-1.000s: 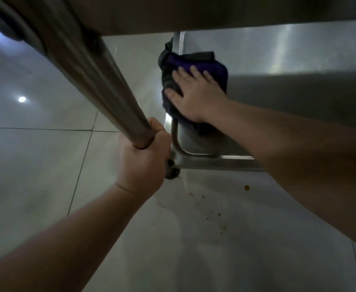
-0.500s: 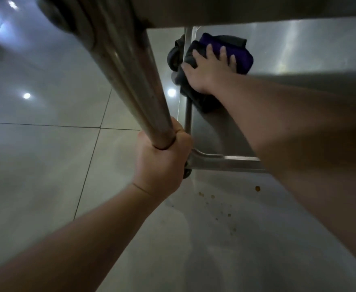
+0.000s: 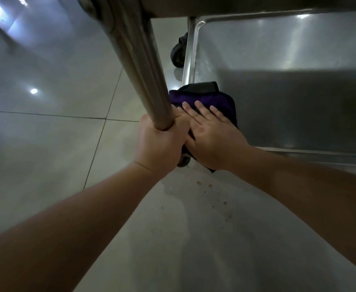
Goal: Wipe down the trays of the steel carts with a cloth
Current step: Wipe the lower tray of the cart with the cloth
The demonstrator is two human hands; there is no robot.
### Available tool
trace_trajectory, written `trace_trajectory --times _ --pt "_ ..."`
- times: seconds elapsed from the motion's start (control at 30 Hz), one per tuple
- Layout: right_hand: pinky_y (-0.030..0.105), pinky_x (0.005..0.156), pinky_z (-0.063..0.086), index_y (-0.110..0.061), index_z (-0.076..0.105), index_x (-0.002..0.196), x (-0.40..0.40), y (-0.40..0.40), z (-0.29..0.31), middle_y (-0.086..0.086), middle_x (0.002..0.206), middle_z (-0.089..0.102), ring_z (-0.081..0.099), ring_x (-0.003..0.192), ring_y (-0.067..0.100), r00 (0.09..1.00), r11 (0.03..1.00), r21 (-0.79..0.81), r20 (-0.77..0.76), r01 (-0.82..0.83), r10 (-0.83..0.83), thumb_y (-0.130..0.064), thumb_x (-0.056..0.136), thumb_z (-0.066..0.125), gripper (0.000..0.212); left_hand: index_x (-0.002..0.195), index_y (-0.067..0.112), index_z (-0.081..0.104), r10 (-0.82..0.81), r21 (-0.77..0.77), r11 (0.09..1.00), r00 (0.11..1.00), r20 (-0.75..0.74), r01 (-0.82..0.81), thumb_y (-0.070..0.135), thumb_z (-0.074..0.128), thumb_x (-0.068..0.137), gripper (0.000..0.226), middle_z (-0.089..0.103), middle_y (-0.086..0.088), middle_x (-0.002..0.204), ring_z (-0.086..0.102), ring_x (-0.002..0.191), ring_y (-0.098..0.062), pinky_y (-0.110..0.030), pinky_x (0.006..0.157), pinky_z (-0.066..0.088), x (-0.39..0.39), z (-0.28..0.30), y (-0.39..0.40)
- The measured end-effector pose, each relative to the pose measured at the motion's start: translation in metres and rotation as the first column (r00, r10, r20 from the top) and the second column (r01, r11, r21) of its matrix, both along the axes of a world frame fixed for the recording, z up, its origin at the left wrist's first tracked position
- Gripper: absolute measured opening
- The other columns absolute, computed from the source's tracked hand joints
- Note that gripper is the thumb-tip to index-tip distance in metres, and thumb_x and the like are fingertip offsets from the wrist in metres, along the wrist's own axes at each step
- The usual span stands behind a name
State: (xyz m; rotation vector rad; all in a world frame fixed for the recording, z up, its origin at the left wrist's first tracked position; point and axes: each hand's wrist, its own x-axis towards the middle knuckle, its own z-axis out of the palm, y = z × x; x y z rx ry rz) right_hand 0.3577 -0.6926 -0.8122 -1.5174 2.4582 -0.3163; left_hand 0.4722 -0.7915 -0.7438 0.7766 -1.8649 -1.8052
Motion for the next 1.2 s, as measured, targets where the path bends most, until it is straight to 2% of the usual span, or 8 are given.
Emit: trace_trajectory --times 0.27,0.4,0.47,0.53,0.63,0.8,1.07,1.2 --pt "0.040 0.129 0.001 -0.032 0.015 0.165 -0.011 0.053 0.008 -0.007 0.174 0.011 0.002 0.160 0.015 0.991 0.992 0.052 -0.053 -0.119 0.122 -0.076 0.099 0.011 0.080 0.067 0.018 0.059 0.127 -0.222 0.971 0.981 0.149 -0.092 0.027 0.061 0.074 0.012 0.061 -0.014 0.068 0.061 0.064 -0.021 -0.042 0.062 0.055 0.005 0.010 0.008" --pt "0.043 0.130 0.010 -0.031 0.019 0.165 -0.018 0.089 0.013 -0.006 0.174 0.013 0.007 0.160 0.018 0.980 0.983 0.092 -0.106 -0.161 0.170 -0.071 0.100 0.021 0.077 0.089 0.027 0.062 0.245 -0.471 0.881 0.891 0.383 -0.040 0.043 0.064 0.073 0.023 0.065 0.011 0.085 0.062 0.075 -0.004 -0.037 0.065 0.055 0.017 0.003 0.003" --pt "0.043 0.129 0.011 -0.030 0.022 0.165 -0.019 0.109 0.013 -0.005 0.173 0.015 0.009 0.160 0.019 0.984 0.988 0.082 -0.111 -0.133 0.141 -0.063 0.102 0.030 0.072 0.109 0.030 0.060 0.261 -0.527 0.844 0.780 0.569 0.102 0.053 0.072 0.074 0.044 0.054 0.020 0.105 0.054 0.100 -0.003 -0.037 0.085 0.052 0.030 -0.013 0.009" --pt "0.043 0.129 0.012 -0.029 0.024 0.165 -0.023 0.131 0.010 -0.004 0.173 0.017 0.011 0.160 0.020 0.987 0.993 0.080 -0.128 -0.092 0.102 -0.056 0.104 0.039 0.069 0.137 0.020 0.048 0.238 -0.409 0.890 0.561 0.793 0.200 0.058 0.075 0.077 0.076 0.046 0.003 0.133 0.048 0.126 -0.023 -0.046 0.104 0.047 0.044 -0.036 0.024" --pt "0.041 0.129 0.010 -0.030 0.023 0.165 -0.037 0.164 0.009 -0.006 0.173 0.015 0.010 0.160 0.019 0.991 0.995 0.081 -0.122 -0.051 0.061 -0.056 0.103 0.033 0.068 0.141 0.015 0.045 0.100 -0.247 0.883 0.353 0.930 0.399 0.057 0.071 0.082 0.076 0.050 -0.009 0.137 0.052 0.125 -0.032 -0.045 0.102 0.050 0.056 -0.058 0.058" --pt "0.036 0.129 0.001 -0.035 0.018 0.165 -0.070 0.223 0.006 -0.011 0.173 0.011 0.004 0.160 0.013 0.996 0.996 0.083 -0.083 -0.031 0.038 -0.061 0.105 0.029 0.066 0.105 0.038 0.043 -0.026 -0.373 0.621 0.493 0.869 0.689 0.056 0.065 0.080 0.038 0.053 0.016 0.100 0.053 0.086 -0.006 -0.030 0.070 0.046 0.027 -0.039 0.110" --pt "0.032 0.127 0.000 -0.037 0.021 0.164 -0.126 0.338 0.012 -0.016 0.171 0.011 0.004 0.159 0.008 0.998 0.994 0.095 -0.034 0.047 -0.044 -0.061 0.105 0.034 0.066 0.132 0.029 0.047 -0.192 -0.656 0.251 0.701 0.687 0.712 0.044 0.060 0.089 0.047 0.046 0.011 0.125 0.044 0.117 -0.014 -0.036 0.103 0.044 -0.050 -0.014 0.187" --pt "0.027 0.124 -0.002 -0.040 0.018 0.163 -0.153 0.396 0.022 -0.021 0.168 0.008 0.000 0.156 0.001 0.996 0.988 0.130 0.008 0.085 -0.087 -0.065 0.101 0.033 0.068 0.151 0.024 0.042 -0.224 -0.688 0.189 0.713 0.664 0.700 0.041 0.061 0.088 0.068 0.044 0.006 0.149 0.037 0.141 -0.017 -0.036 0.117 0.034 -0.078 -0.015 0.218"
